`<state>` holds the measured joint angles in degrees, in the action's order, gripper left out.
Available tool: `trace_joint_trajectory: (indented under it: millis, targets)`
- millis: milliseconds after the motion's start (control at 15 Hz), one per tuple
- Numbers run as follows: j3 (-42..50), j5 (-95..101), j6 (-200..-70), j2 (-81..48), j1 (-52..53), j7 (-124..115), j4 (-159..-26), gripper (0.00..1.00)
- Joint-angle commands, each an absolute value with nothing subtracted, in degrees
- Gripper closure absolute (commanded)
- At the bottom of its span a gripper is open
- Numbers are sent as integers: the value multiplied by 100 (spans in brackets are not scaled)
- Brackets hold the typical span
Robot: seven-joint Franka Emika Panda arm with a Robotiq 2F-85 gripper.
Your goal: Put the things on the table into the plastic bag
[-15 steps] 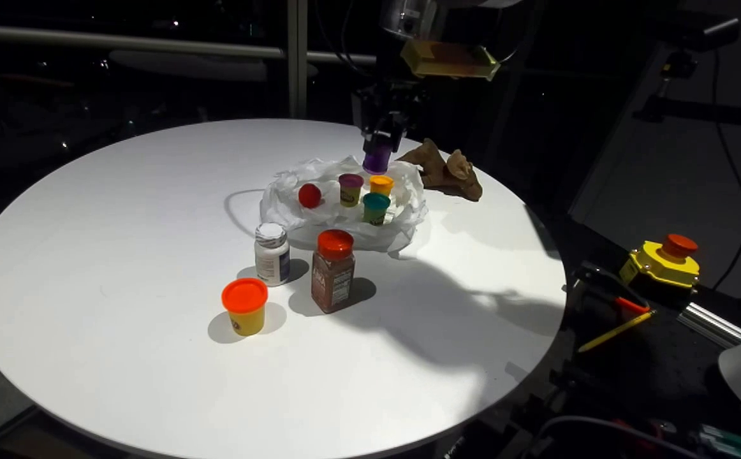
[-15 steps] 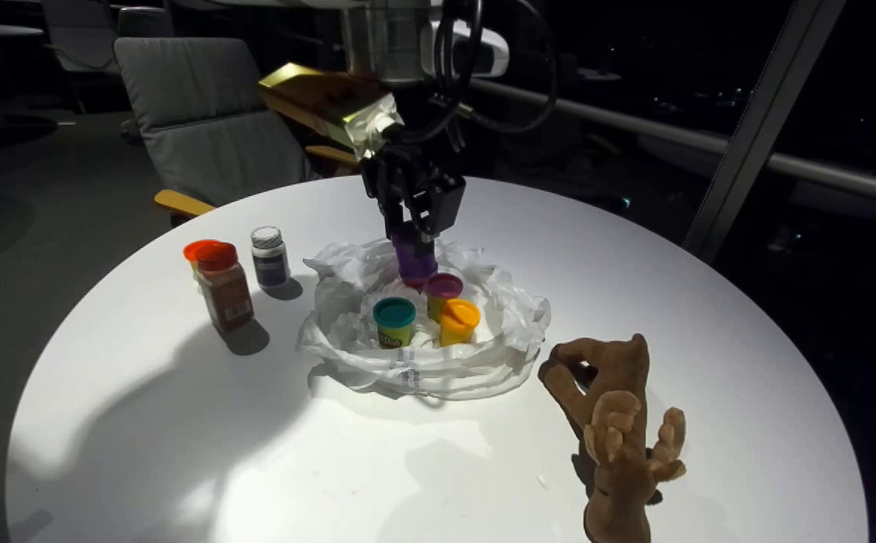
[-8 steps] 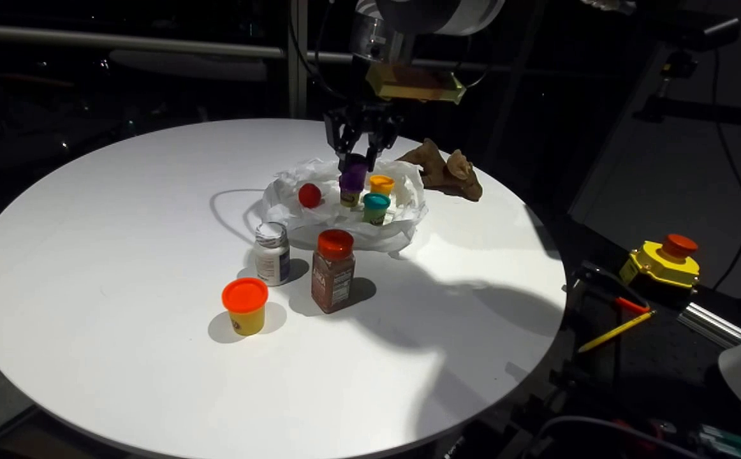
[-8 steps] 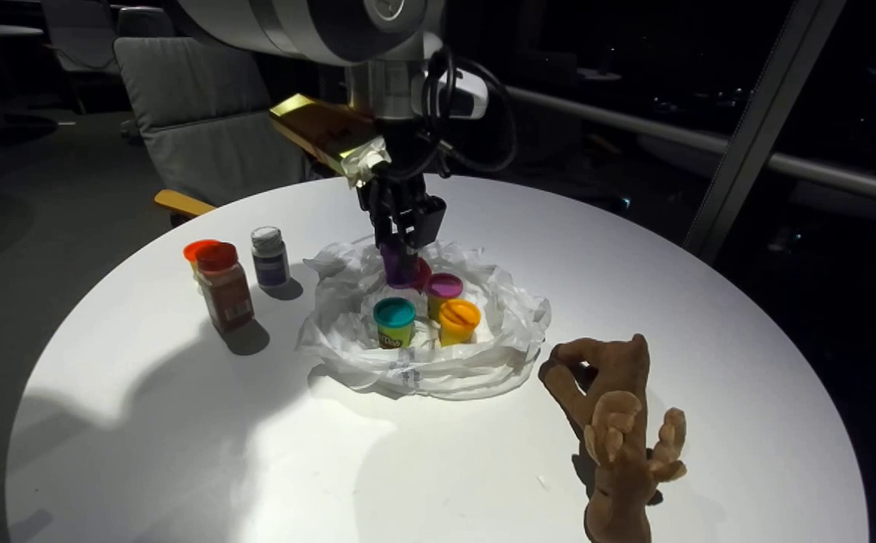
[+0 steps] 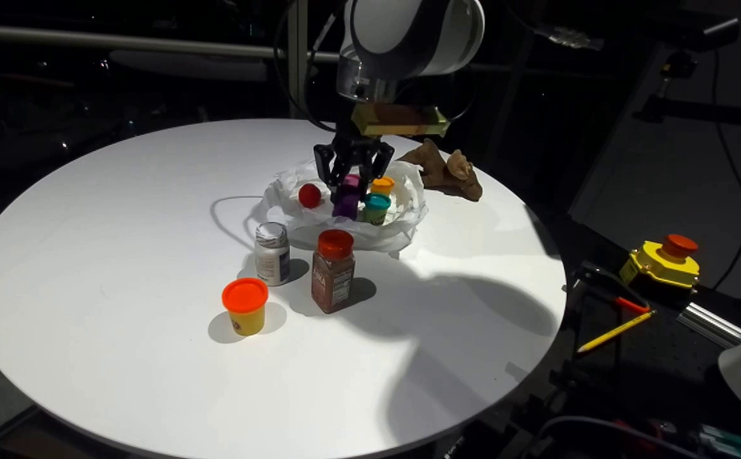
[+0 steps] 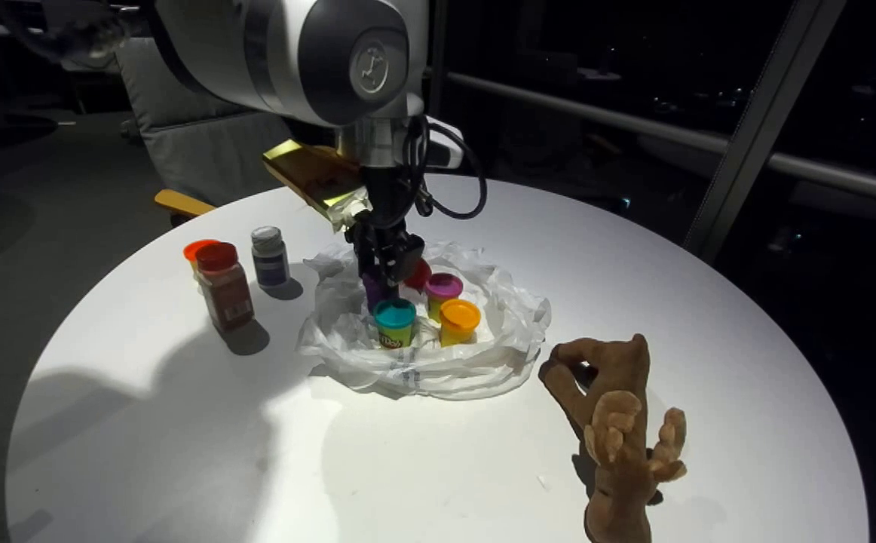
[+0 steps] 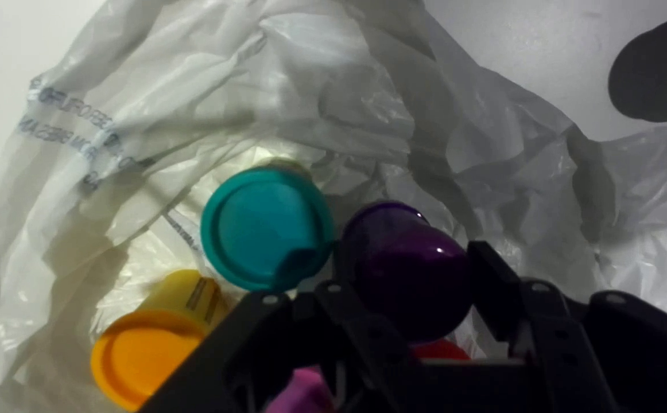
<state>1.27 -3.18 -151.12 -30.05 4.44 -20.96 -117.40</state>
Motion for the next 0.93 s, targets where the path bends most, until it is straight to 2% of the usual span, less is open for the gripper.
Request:
trace_joint_trajectory:
  millis: [0,133,200,667,867]
  targets:
    - [123,-504,-15234,-2960,466,-2038,-11682,18]
    - [132,-511,-15308,-2595,485,-2046,-11919,1]
    - [99,-536,-15206,-2366,478,-2026,-12020,0]
    - [-195,-453,-13790,-1054,710,-1987,-12334,0]
    - [-488,-584,-13607,-854,787,-1808,-12500,0]
